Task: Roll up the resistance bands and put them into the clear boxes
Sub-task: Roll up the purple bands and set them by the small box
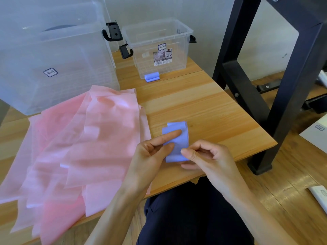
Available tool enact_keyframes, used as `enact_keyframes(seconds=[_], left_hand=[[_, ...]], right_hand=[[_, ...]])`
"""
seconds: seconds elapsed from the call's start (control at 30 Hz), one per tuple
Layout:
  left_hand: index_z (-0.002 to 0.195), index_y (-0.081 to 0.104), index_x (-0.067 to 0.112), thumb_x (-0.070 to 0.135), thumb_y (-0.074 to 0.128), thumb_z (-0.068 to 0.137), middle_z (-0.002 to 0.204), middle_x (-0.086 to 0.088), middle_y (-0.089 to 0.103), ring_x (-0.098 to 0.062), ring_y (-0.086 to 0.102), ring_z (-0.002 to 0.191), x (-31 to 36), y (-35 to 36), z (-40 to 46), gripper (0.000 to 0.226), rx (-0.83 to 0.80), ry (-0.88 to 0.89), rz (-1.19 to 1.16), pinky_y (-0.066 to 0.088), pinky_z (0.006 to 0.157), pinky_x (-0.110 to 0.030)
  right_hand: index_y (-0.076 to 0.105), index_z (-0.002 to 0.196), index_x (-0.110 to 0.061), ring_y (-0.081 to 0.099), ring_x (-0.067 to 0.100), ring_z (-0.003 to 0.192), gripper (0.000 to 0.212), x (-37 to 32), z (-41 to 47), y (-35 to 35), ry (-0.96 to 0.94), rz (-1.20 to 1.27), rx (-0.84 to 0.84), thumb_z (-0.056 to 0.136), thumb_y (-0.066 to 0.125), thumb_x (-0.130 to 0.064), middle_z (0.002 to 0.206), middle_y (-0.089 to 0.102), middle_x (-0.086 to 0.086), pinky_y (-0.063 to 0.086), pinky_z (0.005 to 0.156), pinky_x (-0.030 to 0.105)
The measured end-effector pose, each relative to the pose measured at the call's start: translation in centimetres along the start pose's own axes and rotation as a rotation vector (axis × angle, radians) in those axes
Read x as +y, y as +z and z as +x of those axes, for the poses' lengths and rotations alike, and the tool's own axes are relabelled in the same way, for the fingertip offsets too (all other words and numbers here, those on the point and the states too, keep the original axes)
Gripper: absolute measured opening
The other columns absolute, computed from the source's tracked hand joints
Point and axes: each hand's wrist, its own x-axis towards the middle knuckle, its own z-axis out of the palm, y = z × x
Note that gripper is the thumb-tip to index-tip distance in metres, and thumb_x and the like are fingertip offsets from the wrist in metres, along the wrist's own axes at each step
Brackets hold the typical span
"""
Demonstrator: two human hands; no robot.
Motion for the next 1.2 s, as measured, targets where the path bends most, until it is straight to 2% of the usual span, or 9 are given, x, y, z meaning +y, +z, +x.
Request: enact_keyframes(seconds=[0.13,0.23,0.37,0.47,0.57,0.73,0.9,1.1,1.2], left_hand=[[0.111,0.075,0.024,0.005,0.062,0.093,0.106,-0.005,0.076,-0.028,0.066,0.112,0.20,0.18,-0.05,0.030,-0.010,0.002,-0.030,0.046,0.106,-0.050],[0.114,0.073,0.022,0.006,0.073,0.081,0.109,-0.003,0.075,-0.019,0.068,0.110,0.35,0.06,-0.22,0.037,-0.078,0.023,-0.073,0.052,0.099,-0.036],[0.121,0.067,0.018,-0.009,0.064,0.087,0.109,-0.002,0.075,-0.014,0.070,0.105,0.19,0.14,-0.40,0.044,-0.117,0.053,-0.054,0.054,0.085,-0.020],[0.116,0.074,0.024,0.005,0.063,0.089,0.114,-0.004,0.074,-0.024,0.066,0.115,-0.08,0.02,0.00,0.034,-0.052,0.049,-0.091,0.052,0.101,-0.038],[0.111,0.075,0.027,0.015,0.062,0.090,0.114,-0.005,0.074,-0.029,0.063,0.118,-0.08,0.02,0.26,0.028,0.002,0.070,-0.081,0.042,0.108,-0.054],[0.111,0.076,0.026,0.004,0.061,0.094,0.106,-0.011,0.075,-0.035,0.065,0.112,-0.24,0.05,0.14,0.032,0.025,0.071,-0.048,0.045,0.105,-0.054],[0.112,0.071,0.025,-0.004,0.062,0.090,0.114,0.005,0.073,-0.011,0.063,0.118,0.13,0.18,0.16,0.037,0.040,0.090,-0.047,0.047,0.106,-0.034],[0.108,0.076,0.026,0.002,0.062,0.093,0.106,-0.004,0.076,-0.028,0.067,0.111,-0.01,-0.20,0.11,0.032,0.038,0.053,0.003,0.045,0.107,-0.050],[0.105,0.077,0.034,0.004,0.061,0.094,0.108,-0.007,0.075,-0.027,0.067,0.111,0.11,-0.28,0.01,0.036,0.013,0.050,0.028,0.045,0.106,-0.051]], right_hand=[[0.067,0.082,0.006,0.074,0.022,0.076,0.012,0.00,-0.03,-0.04,0.050,0.024,0.018,0.083,0.073,-0.004,0.073,0.070,0.005,0.060,0.068,0.026],[0.066,0.086,0.007,0.075,0.027,0.074,0.015,-0.43,-0.05,0.07,0.076,0.046,0.015,0.083,0.073,-0.005,0.074,0.072,0.006,0.061,0.067,0.029],[0.063,0.085,0.008,0.075,0.026,0.071,0.017,-0.62,-0.10,0.07,0.061,0.044,0.026,0.085,0.072,-0.006,0.069,0.070,0.002,0.062,0.066,0.030],[0.062,0.081,0.010,0.072,0.015,0.070,0.016,-0.37,-0.11,0.23,0.029,0.040,0.044,0.084,0.072,-0.003,0.063,0.065,-0.004,0.061,0.067,0.027],[0.064,0.080,0.009,0.073,0.018,0.073,0.015,-0.29,-0.20,0.27,0.030,0.041,0.039,0.083,0.073,-0.002,0.064,0.067,-0.002,0.060,0.067,0.025],[0.065,0.079,0.007,0.075,0.025,0.077,0.015,-0.44,-0.36,0.31,0.036,0.020,0.021,0.083,0.075,-0.005,0.075,0.073,0.008,0.061,0.068,0.028],[0.065,0.077,0.006,0.075,0.026,0.077,0.016,-0.14,-0.47,0.28,0.022,-0.016,0.005,0.083,0.075,-0.005,0.075,0.072,0.013,0.061,0.070,0.032],[0.064,0.076,0.005,0.075,0.026,0.077,0.016,-0.17,-0.51,0.21,0.010,-0.036,-0.007,0.084,0.074,-0.004,0.076,0.072,0.013,0.062,0.070,0.033],[0.063,0.076,0.006,0.075,0.026,0.076,0.015,-0.23,-0.55,0.15,0.027,-0.034,0.003,0.084,0.073,-0.003,0.072,0.072,0.009,0.062,0.069,0.033]])
